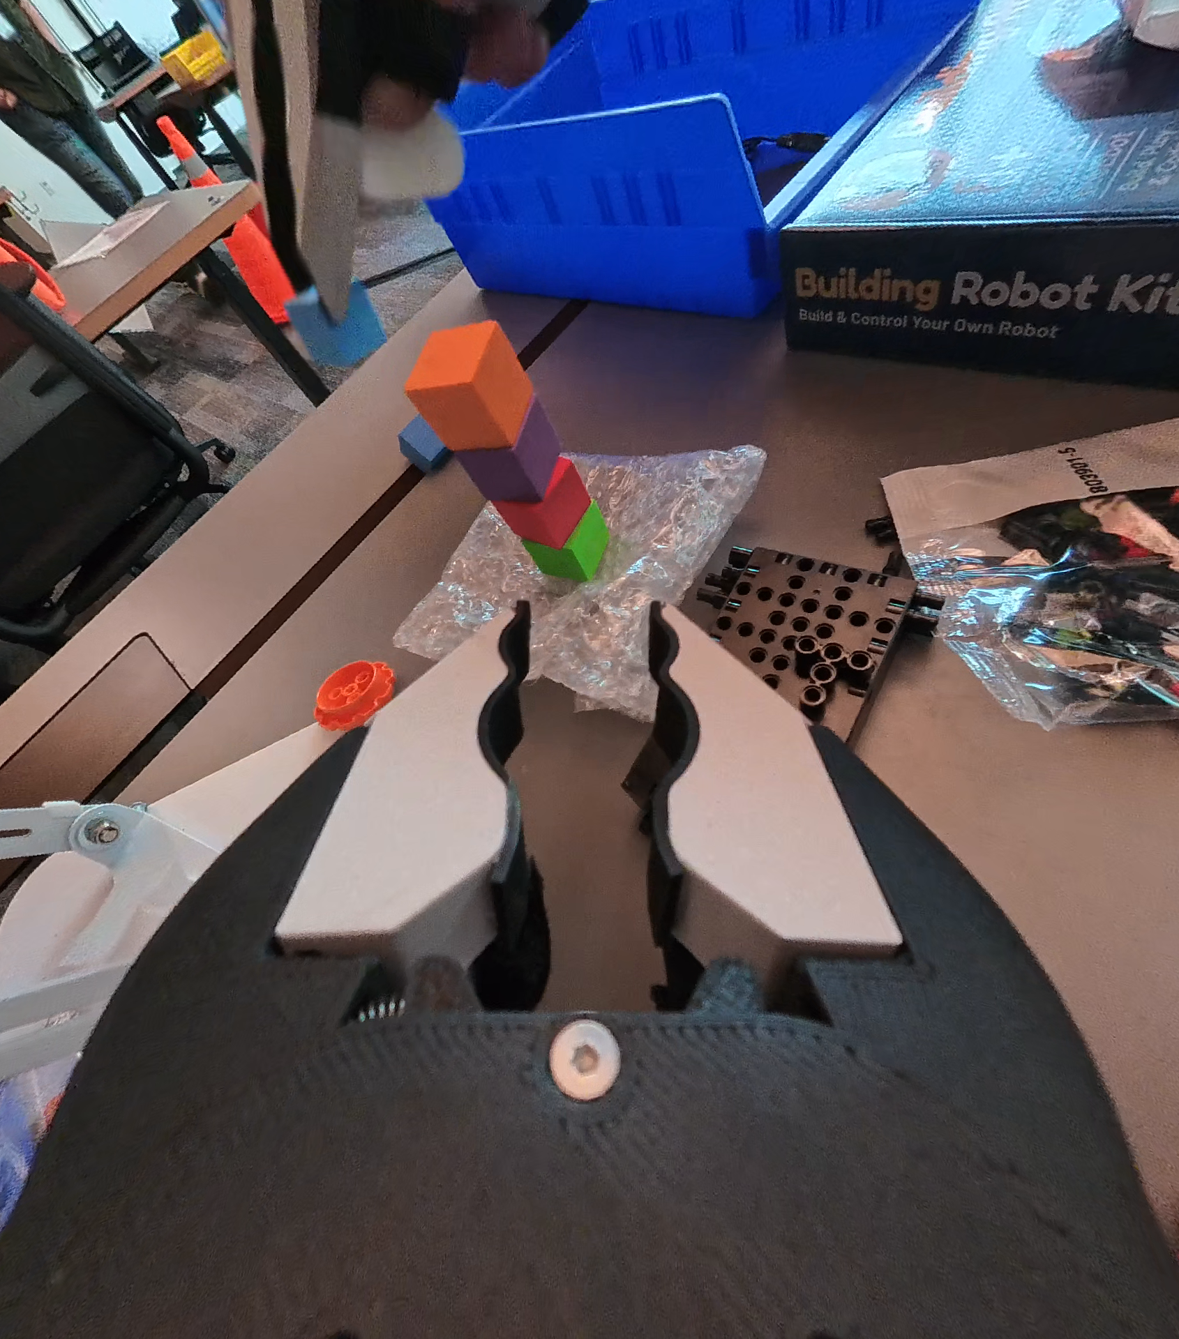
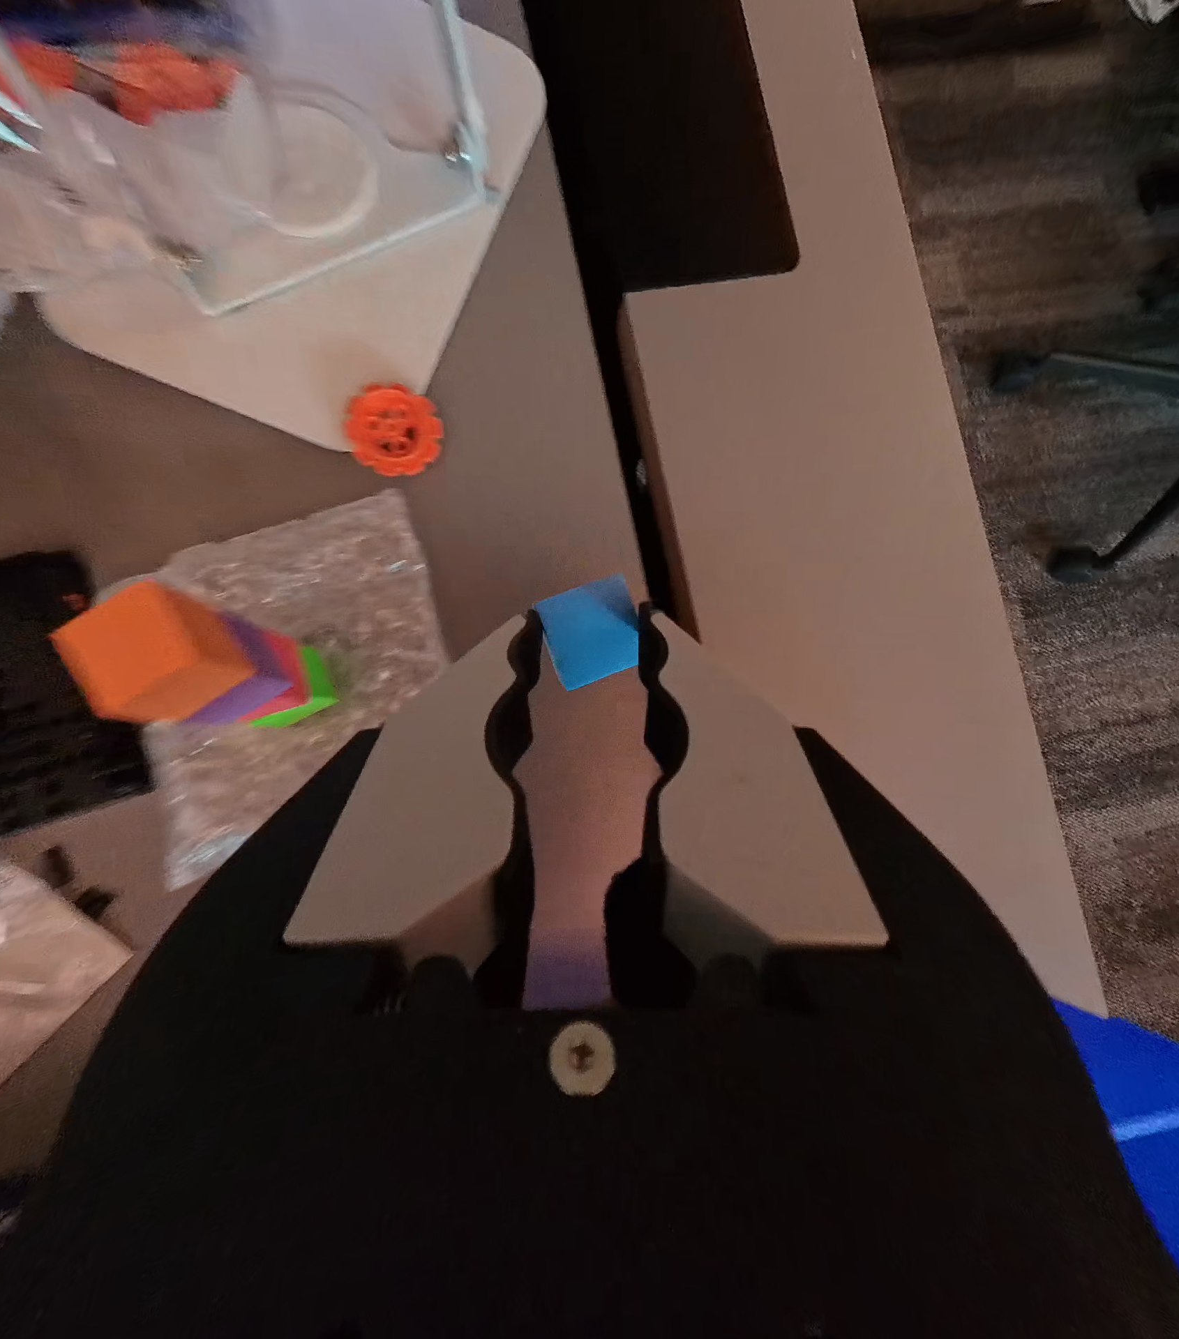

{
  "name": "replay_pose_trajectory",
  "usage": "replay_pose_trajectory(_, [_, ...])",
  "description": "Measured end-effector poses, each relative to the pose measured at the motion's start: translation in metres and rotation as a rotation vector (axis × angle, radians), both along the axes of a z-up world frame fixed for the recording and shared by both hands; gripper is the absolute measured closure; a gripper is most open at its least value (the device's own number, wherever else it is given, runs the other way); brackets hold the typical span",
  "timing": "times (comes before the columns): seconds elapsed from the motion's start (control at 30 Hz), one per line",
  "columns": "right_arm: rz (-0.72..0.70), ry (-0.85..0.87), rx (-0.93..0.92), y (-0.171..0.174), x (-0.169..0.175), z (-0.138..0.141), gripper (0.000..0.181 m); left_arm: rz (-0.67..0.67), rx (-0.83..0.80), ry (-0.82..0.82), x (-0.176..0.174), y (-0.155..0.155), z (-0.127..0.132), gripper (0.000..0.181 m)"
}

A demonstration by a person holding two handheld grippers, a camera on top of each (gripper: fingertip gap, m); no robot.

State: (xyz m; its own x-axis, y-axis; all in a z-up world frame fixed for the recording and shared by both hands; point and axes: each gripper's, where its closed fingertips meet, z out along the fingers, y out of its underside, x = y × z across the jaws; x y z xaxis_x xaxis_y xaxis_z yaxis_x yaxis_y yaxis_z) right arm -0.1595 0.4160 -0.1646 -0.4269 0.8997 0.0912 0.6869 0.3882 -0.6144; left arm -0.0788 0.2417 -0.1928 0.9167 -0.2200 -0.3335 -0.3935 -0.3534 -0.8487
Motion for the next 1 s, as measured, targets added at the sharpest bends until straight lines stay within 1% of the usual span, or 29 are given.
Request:
replay_pose_trajectory(0.13, [0.049, 0.026, 0.017, -0.025, 0.039, 0.033, 0.156, -0.005, 0.0, 0.002, 0.003, 0.001, 0.0, 0.15])
replay_pose_trajectory(0.23, [0.122, 0.025, 0.056, -0.057, 0.058, 0.049, 0.156, -0.002, -0.002, 0.004, 0.002, 0.002, -0.001, 0.15])
replay_pose_trajectory(0.37, [0.168, -0.055, 0.161, -0.084, 0.067, 0.045, 0.156, 0.01, -0.013, 0.01, -0.002, 0.001, -0.005, 0.15])
replay_pose_trajectory(0.5, [0.139, -0.096, 0.172, -0.093, 0.065, 0.043, 0.156, 0.022, -0.009, -0.005, -0.007, 0.001, -0.004, 0.15])
replay_pose_trajectory(0.77, [0.121, -0.146, 0.167, -0.102, 0.059, 0.031, 0.156, 0.012, -0.01, 0.002, -0.004, 0.001, -0.004, 0.15])
replay_pose_trajectory(0.87, [0.109, -0.172, 0.206, -0.099, 0.06, 0.025, 0.156, 0.013, -0.009, 0.001, -0.005, 0.001, -0.004, 0.15])
replay_pose_trajectory(1.0, [0.101, -0.19, 0.212, -0.098, 0.061, 0.021, 0.155, 0.013, -0.01, 0.0, -0.005, 0.001, -0.005, 0.15])
